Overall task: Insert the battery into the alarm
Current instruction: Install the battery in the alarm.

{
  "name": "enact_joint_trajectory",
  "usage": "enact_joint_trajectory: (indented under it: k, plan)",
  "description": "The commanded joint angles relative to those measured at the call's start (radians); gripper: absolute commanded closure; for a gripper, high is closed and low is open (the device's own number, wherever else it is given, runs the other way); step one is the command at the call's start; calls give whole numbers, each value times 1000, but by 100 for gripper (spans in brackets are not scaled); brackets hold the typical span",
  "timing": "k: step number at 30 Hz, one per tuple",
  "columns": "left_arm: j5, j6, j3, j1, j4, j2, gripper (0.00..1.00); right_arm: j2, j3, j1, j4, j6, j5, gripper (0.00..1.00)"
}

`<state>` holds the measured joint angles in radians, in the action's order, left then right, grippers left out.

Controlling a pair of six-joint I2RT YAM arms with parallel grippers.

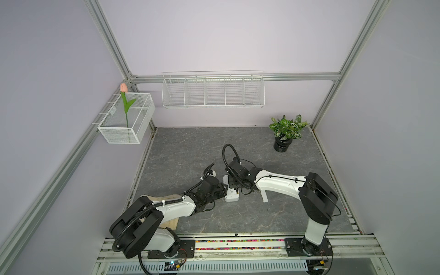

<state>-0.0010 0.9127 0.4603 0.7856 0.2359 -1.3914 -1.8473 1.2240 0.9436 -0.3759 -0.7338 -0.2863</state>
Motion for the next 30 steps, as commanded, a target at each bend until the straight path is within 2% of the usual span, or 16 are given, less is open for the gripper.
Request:
enact_joint_trajectory:
  k: [1, 6, 15, 21, 24, 28, 30]
  plan:
    - [-50, 11, -27, -2, -145, -35, 63, -78, -88, 55, -206, -37, 121, 93]
    - [-46, 8, -27, -3, -150, -26, 63, -18, -123, 58, -150, -41, 131, 93]
    - [-39, 4, -26, -2, -169, 0, 63, 23, 40, 22, -170, 18, 82, 91]
    - [-39, -11, -19, -3, -189, 17, 63, 110, 58, -6, -160, 50, 83, 89]
    - [-35, -15, -14, -2, -193, 15, 63, 185, 9, -39, -130, 69, 102, 81]
    - [-27, -20, -8, -2, -187, 10, 62, 259, -109, -107, -46, 77, 197, 59]
    - [-25, -18, -6, -2, -188, 9, 62, 267, -159, -128, 6, 71, 253, 53]
